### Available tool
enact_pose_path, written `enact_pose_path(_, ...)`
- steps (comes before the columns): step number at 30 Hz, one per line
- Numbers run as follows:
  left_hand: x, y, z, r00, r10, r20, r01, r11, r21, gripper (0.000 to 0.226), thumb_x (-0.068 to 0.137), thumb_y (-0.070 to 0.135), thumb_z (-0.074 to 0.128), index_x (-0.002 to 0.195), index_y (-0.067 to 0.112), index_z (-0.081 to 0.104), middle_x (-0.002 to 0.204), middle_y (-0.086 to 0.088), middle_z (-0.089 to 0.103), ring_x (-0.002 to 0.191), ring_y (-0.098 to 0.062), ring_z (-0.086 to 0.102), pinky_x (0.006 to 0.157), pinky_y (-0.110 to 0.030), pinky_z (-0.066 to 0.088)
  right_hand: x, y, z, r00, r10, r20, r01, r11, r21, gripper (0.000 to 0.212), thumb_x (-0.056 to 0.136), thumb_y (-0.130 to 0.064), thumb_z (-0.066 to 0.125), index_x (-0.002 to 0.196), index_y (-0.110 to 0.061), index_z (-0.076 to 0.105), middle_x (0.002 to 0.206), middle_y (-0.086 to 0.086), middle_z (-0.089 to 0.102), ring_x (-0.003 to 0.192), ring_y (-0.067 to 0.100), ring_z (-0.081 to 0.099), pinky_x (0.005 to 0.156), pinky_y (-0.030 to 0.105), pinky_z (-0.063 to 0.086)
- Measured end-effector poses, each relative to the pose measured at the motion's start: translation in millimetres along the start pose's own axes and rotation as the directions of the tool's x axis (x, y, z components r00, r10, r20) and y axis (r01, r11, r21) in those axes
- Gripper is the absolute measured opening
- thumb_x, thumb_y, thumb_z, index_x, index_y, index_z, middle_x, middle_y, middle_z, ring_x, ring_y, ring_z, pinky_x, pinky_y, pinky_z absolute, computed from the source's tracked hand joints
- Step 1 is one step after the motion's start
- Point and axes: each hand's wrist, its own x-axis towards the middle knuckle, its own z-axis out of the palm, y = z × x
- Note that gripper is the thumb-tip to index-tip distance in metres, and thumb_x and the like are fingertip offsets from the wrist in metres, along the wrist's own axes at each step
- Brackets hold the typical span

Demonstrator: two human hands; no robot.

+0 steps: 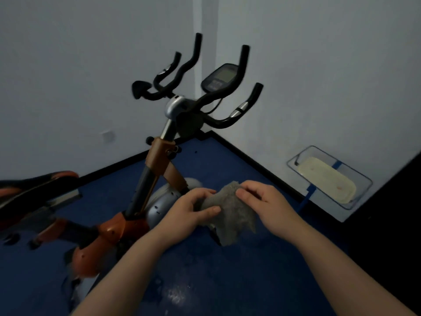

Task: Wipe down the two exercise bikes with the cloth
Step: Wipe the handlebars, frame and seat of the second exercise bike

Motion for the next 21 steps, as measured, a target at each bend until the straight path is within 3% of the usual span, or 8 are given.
enact_pose_path(3,-29,-1,-12,0.989,-0.041,-0.141,0.039,0.999,-0.019,0.026,0.084,0.026,0.07,0.094,0.002,0.063,0.093,-0.001,0.067,0.088,-0.016,0.065,0.078,-0.029,0.055,11,3,16,0.999,-0.009,0.042,0.008,1.0,0.01,0.021,0.098,-0.03,0.054,0.086,-0.02,0.068,0.08,-0.004,0.068,0.077,0.011,0.065,0.067,0.028,0.052)
enact_pose_path(6,-58,-5,-24,0.945,-0.087,-0.316,0.087,0.996,-0.012,0.017,0.089,0.019,0.067,0.09,0.002,0.062,0.079,-0.002,0.062,0.073,-0.011,0.061,0.064,-0.023,0.05,21,1,46,0.99,-0.002,0.142,-0.008,0.997,0.076,0.018,0.097,-0.028,0.055,0.088,-0.021,0.068,0.083,-0.004,0.069,0.081,0.009,0.066,0.068,0.023,0.053)
enact_pose_path(9,-84,-10,-43,0.892,-0.149,-0.426,0.13,0.989,-0.072,0.008,0.09,0.019,0.065,0.09,0.011,0.066,0.081,0.003,0.067,0.076,-0.011,0.066,0.065,-0.022,0.05,30,-11,78,0.969,0.024,0.247,-0.075,0.977,0.198,0.017,0.093,-0.032,0.06,0.102,-0.02,0.067,0.095,-0.005,0.072,0.09,0.006,0.068,0.077,0.021,0.054)
enact_pose_path(12,-107,-13,-63,0.862,-0.131,-0.49,0.127,0.991,-0.043,0.003,0.09,0.017,0.065,0.089,0.015,0.067,0.085,0.003,0.07,0.081,-0.009,0.067,0.068,-0.019,0.051,39,-26,109,0.931,0.048,0.363,-0.139,0.964,0.227,0.035,0.085,-0.037,0.068,0.116,-0.02,0.062,0.108,-0.004,0.071,0.099,0.006,0.067,0.084,0.024,0.055)
enact_pose_path(16,-130,-22,-91,0.827,-0.138,-0.545,0.136,0.99,-0.044,0.006,0.089,0.016,0.065,0.094,0.015,0.068,0.094,-0.001,0.071,0.088,-0.012,0.068,0.073,-0.023,0.055,50,-43,149,0.91,0.03,0.414,-0.126,0.97,0.206,0.017,0.09,-0.019,0.066,0.105,-0.011,0.063,0.099,0.001,0.071,0.086,0.004,0.069,0.068,0.014,0.051)
enact_pose_path(18,-140,-29,-109,0.809,-0.163,-0.564,0.157,0.986,-0.06,0.007,0.088,0.016,0.067,0.095,0.016,0.069,0.095,0.0,0.071,0.09,-0.013,0.068,0.076,-0.027,0.056,56,-50,170,0.911,0.024,0.411,-0.114,0.974,0.196,0.013,0.092,-0.019,0.064,0.101,-0.01,0.063,0.096,0.001,0.071,0.085,0.005,0.069,0.067,0.015,0.051)
enact_pose_path(21,-159,-37,-144,0.773,-0.168,-0.612,0.196,0.98,-0.021,0.007,0.087,0.016,0.069,0.094,0.017,0.069,0.089,0.005,0.07,0.082,-0.004,0.066,0.068,-0.02,0.052,63,-62,204,0.916,0.029,0.4,-0.123,0.97,0.212,0.014,0.093,-0.022,0.063,0.101,-0.011,0.062,0.097,0.002,0.072,0.089,0.01,0.069,0.072,0.02,0.055)
